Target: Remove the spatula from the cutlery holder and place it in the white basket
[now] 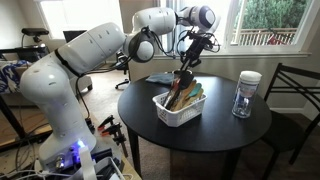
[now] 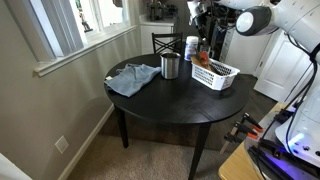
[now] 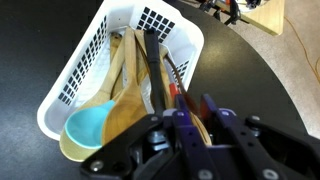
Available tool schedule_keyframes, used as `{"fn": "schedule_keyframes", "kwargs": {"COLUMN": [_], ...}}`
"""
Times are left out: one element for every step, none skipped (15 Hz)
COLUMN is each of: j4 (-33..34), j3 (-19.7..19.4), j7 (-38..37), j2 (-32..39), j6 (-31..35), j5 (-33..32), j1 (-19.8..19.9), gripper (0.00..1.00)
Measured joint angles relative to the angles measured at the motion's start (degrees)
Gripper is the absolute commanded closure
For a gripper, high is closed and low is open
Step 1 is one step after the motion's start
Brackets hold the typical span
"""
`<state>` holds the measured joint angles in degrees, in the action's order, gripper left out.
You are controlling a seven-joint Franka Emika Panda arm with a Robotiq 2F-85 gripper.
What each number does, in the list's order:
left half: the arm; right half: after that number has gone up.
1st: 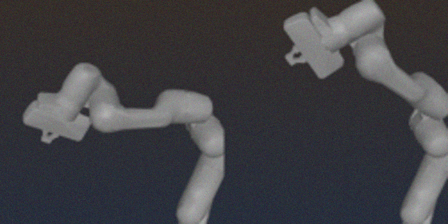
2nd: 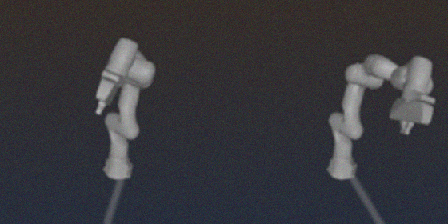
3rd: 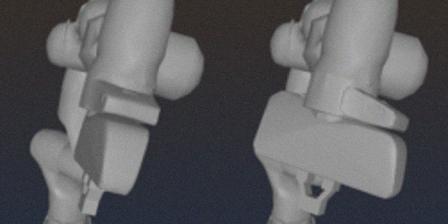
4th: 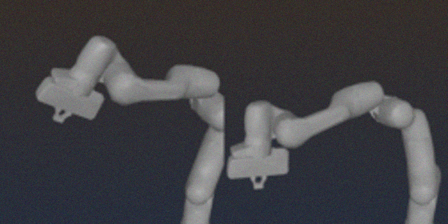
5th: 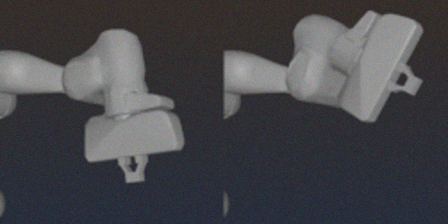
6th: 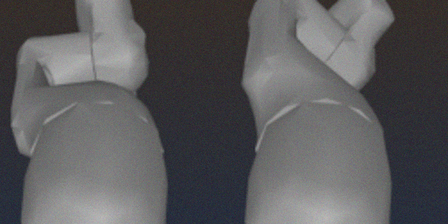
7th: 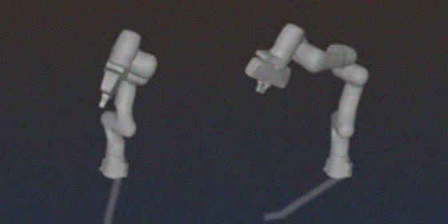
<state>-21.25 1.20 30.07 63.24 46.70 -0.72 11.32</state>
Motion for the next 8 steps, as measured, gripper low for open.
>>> {"fn": "schedule_keyframes", "kwargs": {"j4": [0.0,0.0,0.0,0.0,0.0,0.1,0.1,0.1], "j3": [0.0,0.0,0.0,0.0,0.0,0.0,0.0,0.0], "j7": [0.0,0.0,0.0,0.0,0.0,0.0,0.0,0.0], "j2": [0.0,0.0,0.0,0.0,0.0,0.0,0.0,0.0], "j6": [0.1,0.1,0.3,0.3,0.4,0.5,0.7,0.9], "j5": [0.0,0.0,0.0,0.0,0.0,0.0,0.0,0.0], "j1": [-0.1,-0.2,-0.3,-0.3,-0.4,-0.4,-0.4,-0.4], "gripper": [0.4,0.32,0.27,0.19,0.14,0.07,0.02,0.0]}}
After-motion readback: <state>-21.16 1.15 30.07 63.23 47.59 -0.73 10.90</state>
